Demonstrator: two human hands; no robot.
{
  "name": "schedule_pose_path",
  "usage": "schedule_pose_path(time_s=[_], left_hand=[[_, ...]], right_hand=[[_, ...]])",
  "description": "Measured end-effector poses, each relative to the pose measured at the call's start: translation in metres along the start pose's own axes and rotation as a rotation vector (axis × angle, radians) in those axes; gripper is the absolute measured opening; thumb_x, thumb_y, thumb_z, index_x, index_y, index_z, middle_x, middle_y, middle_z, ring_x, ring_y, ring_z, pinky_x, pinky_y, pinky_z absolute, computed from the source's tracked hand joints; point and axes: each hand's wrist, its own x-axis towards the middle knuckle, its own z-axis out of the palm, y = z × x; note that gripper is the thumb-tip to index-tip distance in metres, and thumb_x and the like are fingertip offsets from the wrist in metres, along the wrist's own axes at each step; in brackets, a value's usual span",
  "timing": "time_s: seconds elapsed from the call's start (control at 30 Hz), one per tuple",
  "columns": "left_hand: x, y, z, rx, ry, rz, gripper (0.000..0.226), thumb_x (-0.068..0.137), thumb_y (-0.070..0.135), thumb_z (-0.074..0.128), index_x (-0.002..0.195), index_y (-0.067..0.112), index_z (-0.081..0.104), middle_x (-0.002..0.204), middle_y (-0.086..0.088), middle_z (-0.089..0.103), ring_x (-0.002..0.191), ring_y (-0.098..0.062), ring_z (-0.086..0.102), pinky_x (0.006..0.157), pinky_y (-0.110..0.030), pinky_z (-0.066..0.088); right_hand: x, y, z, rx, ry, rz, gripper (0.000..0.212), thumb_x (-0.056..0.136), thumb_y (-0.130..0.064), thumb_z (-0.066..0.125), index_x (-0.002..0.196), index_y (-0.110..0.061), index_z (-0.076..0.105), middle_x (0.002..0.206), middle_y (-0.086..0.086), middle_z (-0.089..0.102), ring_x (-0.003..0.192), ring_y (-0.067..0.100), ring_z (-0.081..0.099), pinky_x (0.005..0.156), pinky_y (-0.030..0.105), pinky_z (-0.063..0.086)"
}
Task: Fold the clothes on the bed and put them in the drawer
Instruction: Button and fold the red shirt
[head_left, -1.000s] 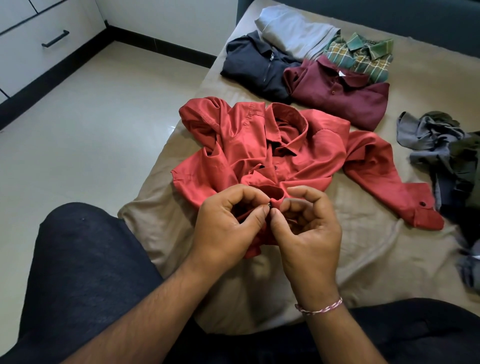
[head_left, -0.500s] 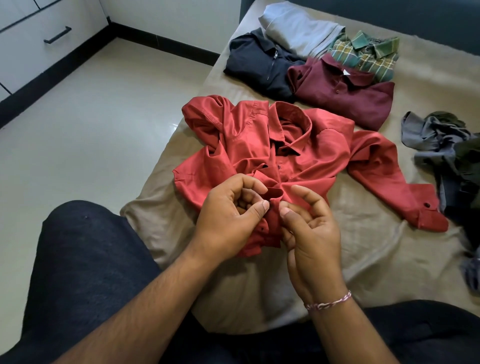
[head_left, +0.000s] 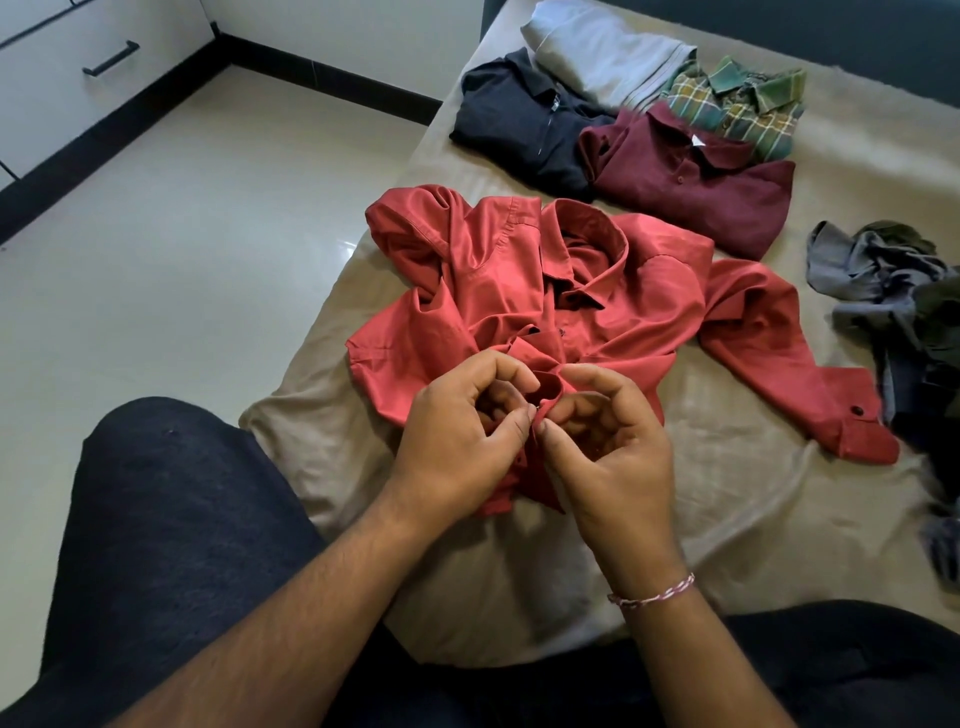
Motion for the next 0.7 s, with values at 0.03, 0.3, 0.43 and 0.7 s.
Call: schedule_pose_path(time_s=[0.03,0.3,0.43,0.7], left_hand=[[0.000,0.001,0.000,0.018,-0.004,0.006,0.026,0.087,-0.002,0.075,0.094,0.023,0.070,0.074,0.008,0.068,0.064,-0.003,0.061,0.060,-0.018,0.049],[0.002,-0.001,0.001,-0.022,0.062,-0.038,0.021,0.088,0.000,0.077,0.092,0.021,0.074,0.076,0.004,0.073,0.068,-0.013,0.070,0.063,-0.027,0.058],[-0.001,0.000,0.004,-0.047,0.043,-0.050,0.020,0.084,0.003,0.083,0.096,0.018,0.076,0.082,0.003,0.077,0.075,-0.009,0.075,0.068,-0.022,0.058],[0.001,-0.003,0.008,0.147,0.107,0.069,0.029,0.084,-0.002,0.076,0.091,0.026,0.075,0.080,0.013,0.072,0.077,-0.007,0.071,0.071,-0.016,0.054]], right_hand=[[0.000,0.000,-0.001,-0.063,-0.007,-0.036,0.047,0.083,0.014,0.075,0.121,-0.013,0.065,0.084,0.012,0.068,0.077,0.020,0.068,0.076,0.032,0.059],[0.002,0.007,0.001,-0.379,0.014,-0.240,0.059,0.085,0.003,0.078,0.134,-0.026,0.063,0.094,-0.003,0.064,0.082,0.021,0.068,0.076,0.032,0.058],[0.000,0.008,0.003,-0.369,0.087,-0.245,0.059,0.082,0.004,0.080,0.130,-0.025,0.063,0.087,-0.003,0.064,0.078,0.017,0.068,0.073,0.021,0.056],[-0.002,0.015,0.008,-0.414,0.118,-0.209,0.056,0.079,-0.002,0.085,0.127,-0.023,0.064,0.081,-0.006,0.069,0.076,0.014,0.072,0.071,0.024,0.059]])
